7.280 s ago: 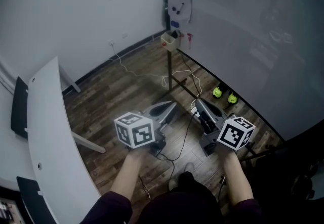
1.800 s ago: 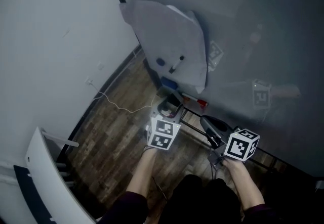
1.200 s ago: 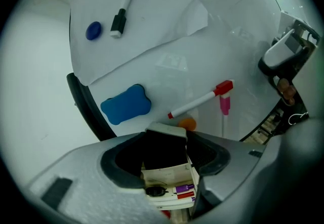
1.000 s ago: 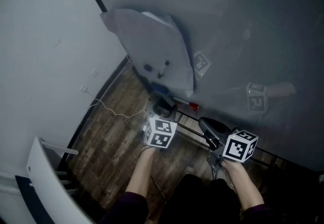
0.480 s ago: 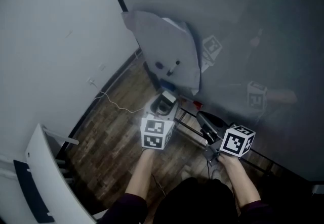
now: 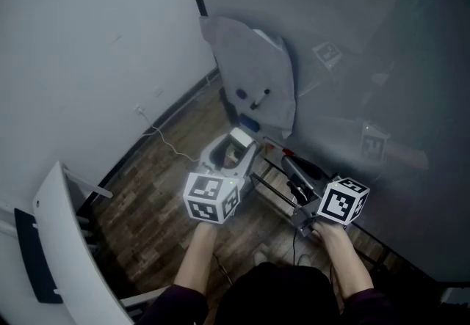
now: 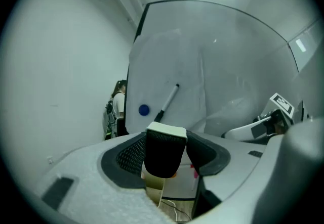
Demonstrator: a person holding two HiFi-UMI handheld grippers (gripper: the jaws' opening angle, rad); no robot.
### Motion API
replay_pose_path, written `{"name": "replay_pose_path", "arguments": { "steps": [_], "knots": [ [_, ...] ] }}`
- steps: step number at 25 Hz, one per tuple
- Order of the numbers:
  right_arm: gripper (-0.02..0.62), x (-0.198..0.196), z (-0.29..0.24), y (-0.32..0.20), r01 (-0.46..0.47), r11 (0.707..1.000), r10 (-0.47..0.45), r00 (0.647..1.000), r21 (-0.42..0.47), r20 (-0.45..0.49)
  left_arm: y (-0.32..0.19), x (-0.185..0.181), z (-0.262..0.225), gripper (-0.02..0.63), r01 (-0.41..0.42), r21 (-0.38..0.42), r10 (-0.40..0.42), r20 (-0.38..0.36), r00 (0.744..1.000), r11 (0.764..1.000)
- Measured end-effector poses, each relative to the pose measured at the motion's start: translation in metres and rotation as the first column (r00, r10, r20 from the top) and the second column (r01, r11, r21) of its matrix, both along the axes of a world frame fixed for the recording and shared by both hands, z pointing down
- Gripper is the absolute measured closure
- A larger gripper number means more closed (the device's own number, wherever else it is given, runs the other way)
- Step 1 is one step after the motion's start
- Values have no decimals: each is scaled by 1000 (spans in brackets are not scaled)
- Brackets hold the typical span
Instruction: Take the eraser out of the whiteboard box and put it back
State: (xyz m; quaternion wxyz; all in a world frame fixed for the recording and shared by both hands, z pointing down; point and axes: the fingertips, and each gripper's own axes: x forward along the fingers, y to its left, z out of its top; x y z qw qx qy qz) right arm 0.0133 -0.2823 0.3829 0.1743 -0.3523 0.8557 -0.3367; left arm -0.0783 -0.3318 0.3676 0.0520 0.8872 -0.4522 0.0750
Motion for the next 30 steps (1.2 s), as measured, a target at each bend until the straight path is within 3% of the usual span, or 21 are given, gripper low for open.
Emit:
{"name": "replay_pose_path", "arguments": {
  "steps": [7,15,30],
  "knots": [
    [592,-5,-48,9,48,994,-51,998,97,28,36,-9,-65,367,-4,58,11,-117,993,998],
    [592,-14,-96,24,99,973,-107,994,208,29,70,-15,-117,367,10,160,17,-168,986,987],
    [592,-18,-99,30,116,968,-124,992,224,19,81,-21,-115,367,33,163,-3,-184,983,986]
  ]
}}
